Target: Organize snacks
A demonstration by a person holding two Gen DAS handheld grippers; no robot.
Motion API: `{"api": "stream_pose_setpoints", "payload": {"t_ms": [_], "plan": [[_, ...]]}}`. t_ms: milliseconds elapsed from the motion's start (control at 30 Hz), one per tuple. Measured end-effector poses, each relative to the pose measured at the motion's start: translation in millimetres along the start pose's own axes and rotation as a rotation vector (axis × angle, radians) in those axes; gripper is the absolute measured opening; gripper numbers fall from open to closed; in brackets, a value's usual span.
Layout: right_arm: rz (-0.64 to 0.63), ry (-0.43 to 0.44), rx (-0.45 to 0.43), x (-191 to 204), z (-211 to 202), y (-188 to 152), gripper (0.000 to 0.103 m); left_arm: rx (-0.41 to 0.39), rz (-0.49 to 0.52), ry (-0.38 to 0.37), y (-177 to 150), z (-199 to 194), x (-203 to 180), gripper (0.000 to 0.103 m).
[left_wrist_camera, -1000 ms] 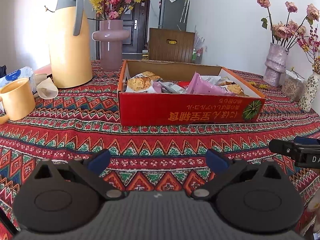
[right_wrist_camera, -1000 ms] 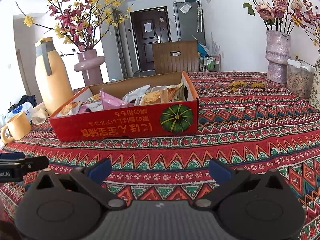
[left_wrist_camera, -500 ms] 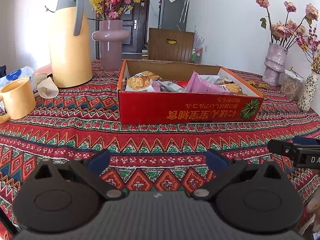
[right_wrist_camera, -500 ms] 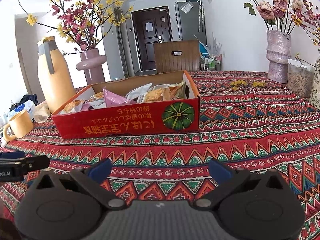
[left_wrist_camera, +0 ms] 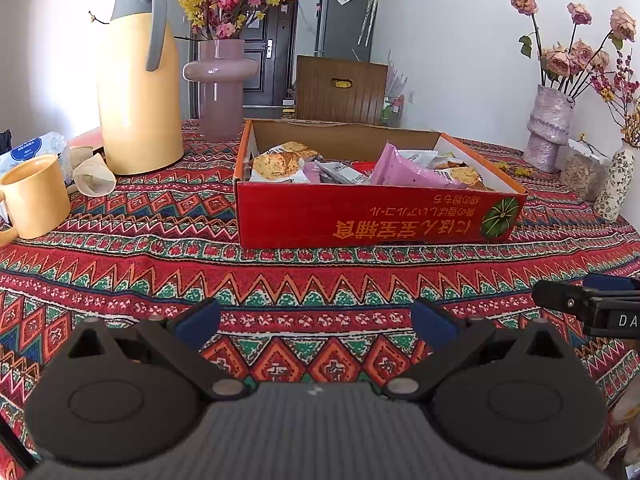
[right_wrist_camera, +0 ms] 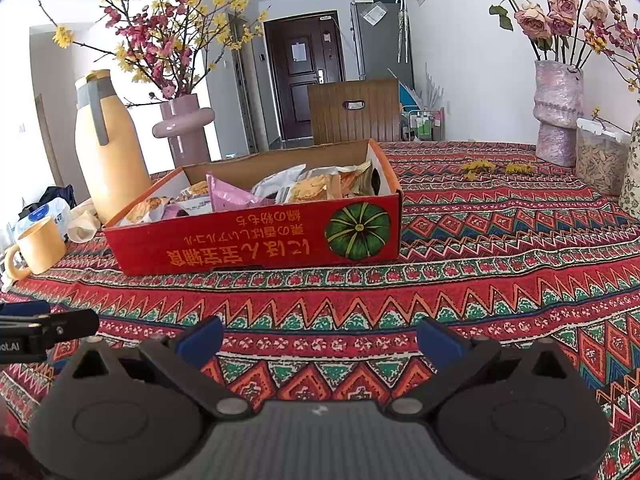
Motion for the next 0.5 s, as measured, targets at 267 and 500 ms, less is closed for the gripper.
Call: {"api": "stream_pose_setpoints", "payload": {"t_ms": [267,500], "plan": [[0.0,0.0,0.0,0.1,-0.5,-0.4,0.103,-0.001,0.0,0.0,0.1,0.2,0.1,0.103],[0.0,-0.001,0.001,0.2,-0.8,-0.7,0.103,-0.004,0.005,-0.002,-0.2,-1.3,-1.1,0.103]]}}
Point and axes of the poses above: each gripper's, at about its wrist camera, not at the fingertips, and z roughly the way its jaws point, x to its left, y to its top, the point moved 3 cm from there along z, roughly the way its jaws point, and after that the axes turned 9 degrees about -x, right-handed, at the moved point
